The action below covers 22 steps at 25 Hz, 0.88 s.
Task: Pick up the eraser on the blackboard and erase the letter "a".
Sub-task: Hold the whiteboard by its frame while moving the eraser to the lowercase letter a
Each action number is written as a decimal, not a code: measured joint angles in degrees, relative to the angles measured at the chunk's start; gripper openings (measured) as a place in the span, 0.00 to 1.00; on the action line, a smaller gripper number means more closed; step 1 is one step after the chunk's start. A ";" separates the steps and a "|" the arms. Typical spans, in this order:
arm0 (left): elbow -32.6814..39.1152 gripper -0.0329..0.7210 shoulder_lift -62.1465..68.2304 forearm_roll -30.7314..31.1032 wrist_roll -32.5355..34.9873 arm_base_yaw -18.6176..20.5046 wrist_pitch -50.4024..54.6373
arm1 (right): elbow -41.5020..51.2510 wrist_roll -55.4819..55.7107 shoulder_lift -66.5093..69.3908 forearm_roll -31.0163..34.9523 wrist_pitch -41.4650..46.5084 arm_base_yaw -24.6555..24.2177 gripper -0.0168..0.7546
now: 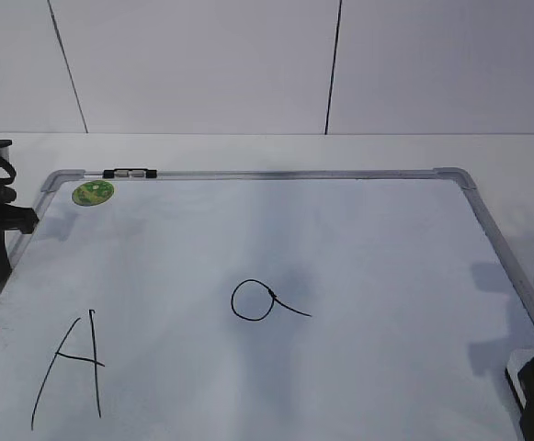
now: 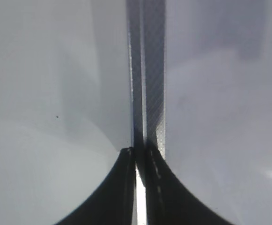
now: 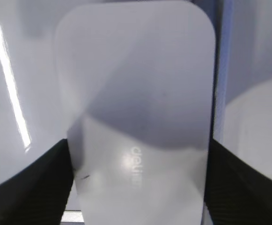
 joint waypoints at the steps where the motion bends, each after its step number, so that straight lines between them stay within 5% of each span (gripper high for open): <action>1: 0.00 0.07 0.00 0.00 0.00 0.00 0.00 | 0.00 0.00 0.00 0.00 0.00 0.00 0.81; 7: 0.00 0.07 0.00 0.00 0.00 0.00 0.00 | 0.00 0.00 0.00 -0.34 0.00 0.00 0.74; 22: -0.08 0.07 0.08 0.00 0.00 0.00 0.00 | -2.47 0.10 0.14 -0.23 2.60 0.00 0.72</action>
